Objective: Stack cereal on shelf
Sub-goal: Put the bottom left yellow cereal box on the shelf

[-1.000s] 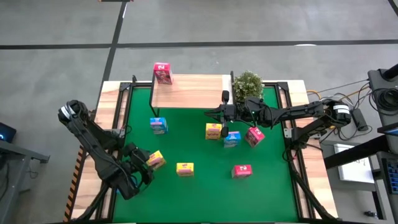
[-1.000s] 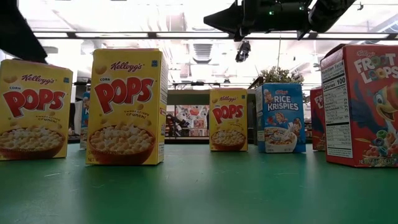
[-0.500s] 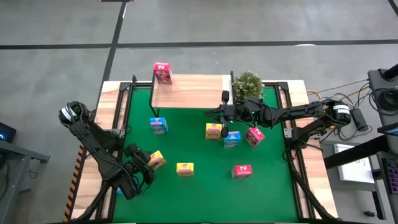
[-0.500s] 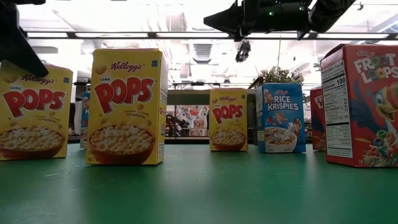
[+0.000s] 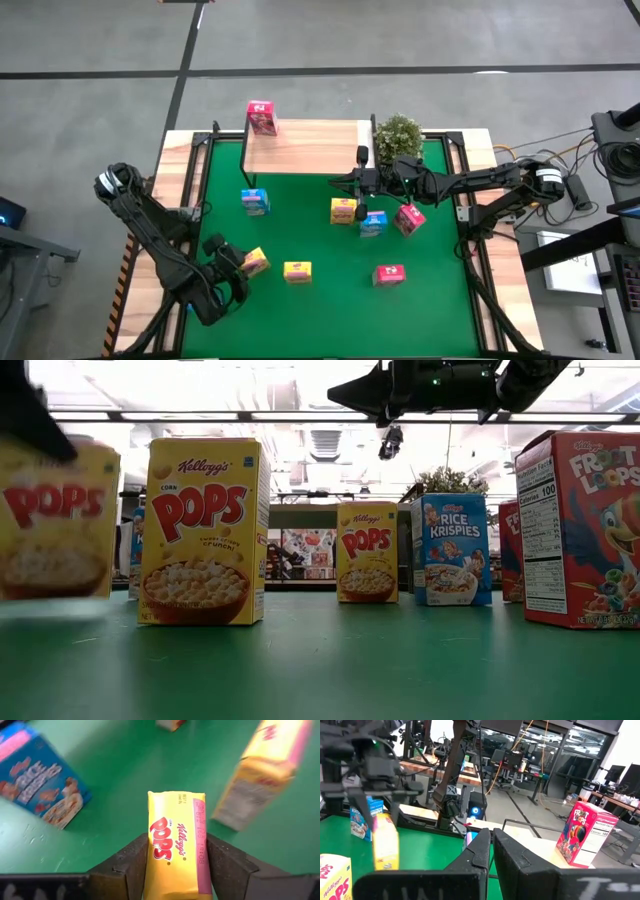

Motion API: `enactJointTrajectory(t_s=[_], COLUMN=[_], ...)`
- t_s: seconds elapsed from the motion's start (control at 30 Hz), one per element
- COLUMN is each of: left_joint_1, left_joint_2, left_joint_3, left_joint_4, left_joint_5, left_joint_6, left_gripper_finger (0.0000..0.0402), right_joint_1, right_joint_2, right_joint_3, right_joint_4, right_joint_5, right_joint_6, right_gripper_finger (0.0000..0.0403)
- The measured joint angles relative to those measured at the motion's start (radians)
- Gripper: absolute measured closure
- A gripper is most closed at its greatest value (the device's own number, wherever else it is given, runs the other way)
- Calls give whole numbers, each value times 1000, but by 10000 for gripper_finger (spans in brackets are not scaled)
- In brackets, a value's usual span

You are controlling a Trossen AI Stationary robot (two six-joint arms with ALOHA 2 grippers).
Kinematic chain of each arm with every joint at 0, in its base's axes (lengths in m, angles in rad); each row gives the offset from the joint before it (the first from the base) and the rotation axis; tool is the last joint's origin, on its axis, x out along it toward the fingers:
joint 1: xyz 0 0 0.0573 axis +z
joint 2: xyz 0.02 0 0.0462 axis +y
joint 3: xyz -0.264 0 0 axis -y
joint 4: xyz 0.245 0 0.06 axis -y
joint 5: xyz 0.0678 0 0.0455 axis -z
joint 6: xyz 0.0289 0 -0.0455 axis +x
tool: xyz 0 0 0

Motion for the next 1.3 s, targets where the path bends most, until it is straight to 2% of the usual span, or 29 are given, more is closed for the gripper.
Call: enactJointTrajectory(t_s=[0.3,0.53,0.77,0.9,1.03,1.13,1.3], left_joint_1=[5,51,199,329,484,620,900], left_joint_2=[-1,-3,-20,-41,-68,-98,-122], left_joint_3=[256,430,560,613,633,633,632], left_joint_4=[-84,-214,-226,-207,-147,-40,138], left_joint_5=[-222,-296,-296,-201,-65,114,487], left_joint_6=[383,612,972,1177,1382,1570,1820], left_gripper_finger=[239,239,239,239,239,239,239], right_joint_1=[0,17,86,123,136,133,133], right_joint_2=[0,-56,-181,-213,-226,-233,-232], right_joint_3=[0,0,-14,-44,-76,-87,-88], right_joint_4=[1,-70,-149,-165,-162,-155,-159], right_joint_5=[0,-8,-9,-10,-10,-8,-8], right_joint_6=[8,19,-26,-67,-98,-100,-105], right_gripper_finger=[390,390,390,390,390,390,390])
